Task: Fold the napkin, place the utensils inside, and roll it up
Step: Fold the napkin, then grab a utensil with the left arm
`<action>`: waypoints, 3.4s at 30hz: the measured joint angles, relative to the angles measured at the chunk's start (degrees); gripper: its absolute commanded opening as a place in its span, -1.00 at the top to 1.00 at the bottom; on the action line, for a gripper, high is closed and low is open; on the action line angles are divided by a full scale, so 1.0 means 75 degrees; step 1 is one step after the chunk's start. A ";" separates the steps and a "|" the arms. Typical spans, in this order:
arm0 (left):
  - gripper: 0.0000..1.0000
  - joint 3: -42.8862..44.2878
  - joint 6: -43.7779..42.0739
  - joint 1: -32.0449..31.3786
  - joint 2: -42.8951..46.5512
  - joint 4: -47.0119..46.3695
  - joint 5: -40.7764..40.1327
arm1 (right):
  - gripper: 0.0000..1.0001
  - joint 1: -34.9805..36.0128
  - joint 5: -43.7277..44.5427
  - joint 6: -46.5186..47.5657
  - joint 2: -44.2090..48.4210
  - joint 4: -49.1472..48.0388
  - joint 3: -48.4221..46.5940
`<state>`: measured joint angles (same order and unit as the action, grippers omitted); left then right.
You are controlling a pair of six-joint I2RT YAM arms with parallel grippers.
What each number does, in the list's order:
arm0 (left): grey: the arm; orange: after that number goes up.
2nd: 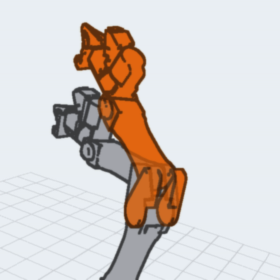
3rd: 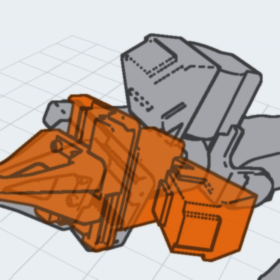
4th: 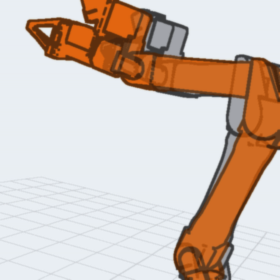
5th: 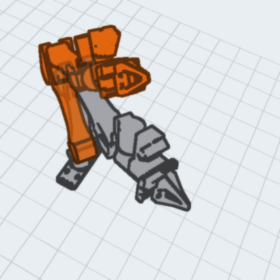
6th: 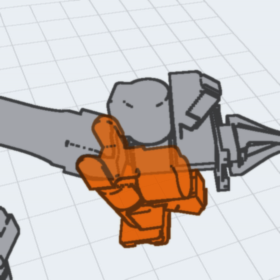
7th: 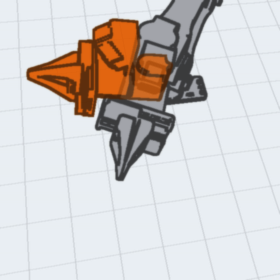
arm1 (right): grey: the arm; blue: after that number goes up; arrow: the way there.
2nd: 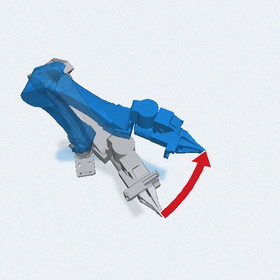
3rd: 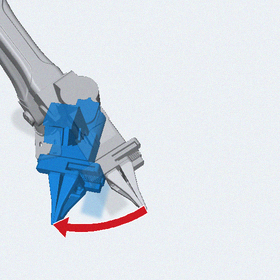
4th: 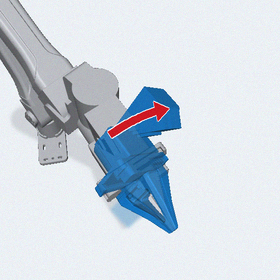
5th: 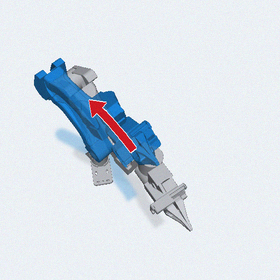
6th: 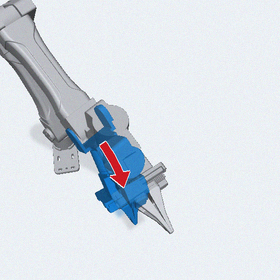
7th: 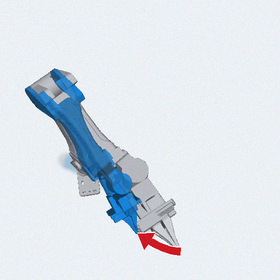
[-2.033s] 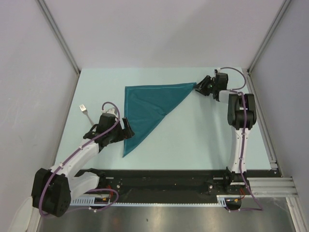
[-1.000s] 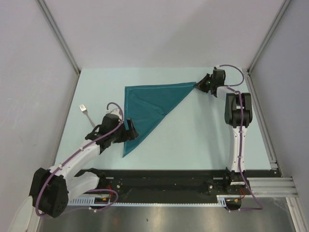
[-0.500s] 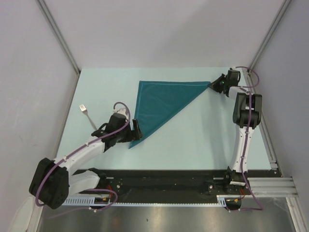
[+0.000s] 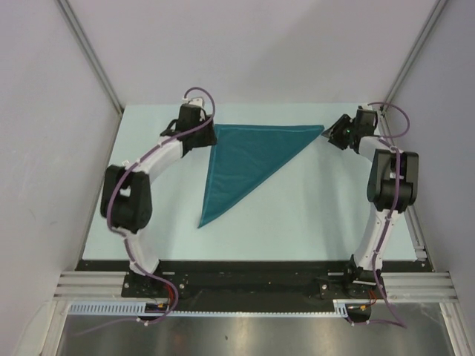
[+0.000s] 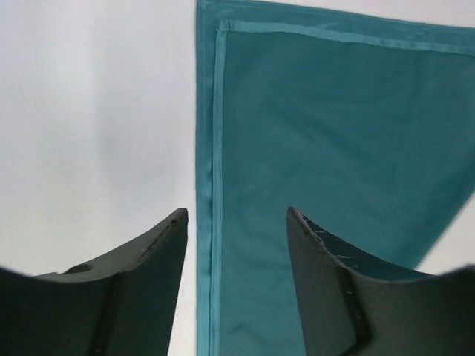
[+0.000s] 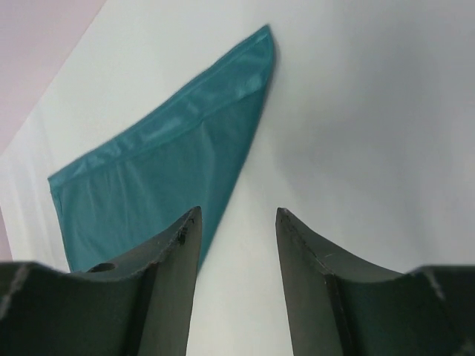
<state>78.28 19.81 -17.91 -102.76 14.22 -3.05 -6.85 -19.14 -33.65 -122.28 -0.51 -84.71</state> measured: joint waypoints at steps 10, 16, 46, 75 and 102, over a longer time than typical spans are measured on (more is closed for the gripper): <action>0.02 0.3558 -0.0726 0.0131 -0.3576 0.0638 0.1017 | 0.00 0.0052 0.0108 0.0463 0.3013 0.0210 0.2471; -0.01 0.4030 -0.0676 0.0105 -0.3987 0.0682 0.1711 | 0.00 0.0262 0.0128 0.0688 0.3698 0.0632 0.3214; -0.06 0.5423 0.0353 0.0245 -0.5251 0.1259 0.2043 | -0.01 0.0743 0.0221 0.0874 0.4535 0.1352 0.3372; -0.04 0.5537 0.0501 0.0562 -0.5316 0.1236 0.1507 | -0.01 0.0842 0.0297 0.0871 0.4535 0.1466 0.3381; -0.86 -0.0178 0.0189 0.1317 0.1125 0.0746 -0.1209 | -0.04 0.0801 -0.0172 0.1396 0.5132 0.1623 0.3395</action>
<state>76.95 21.23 -8.03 -94.32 19.81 -12.12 -0.84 -20.43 -23.18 -83.79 11.66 -59.24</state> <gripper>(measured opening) 0.929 0.517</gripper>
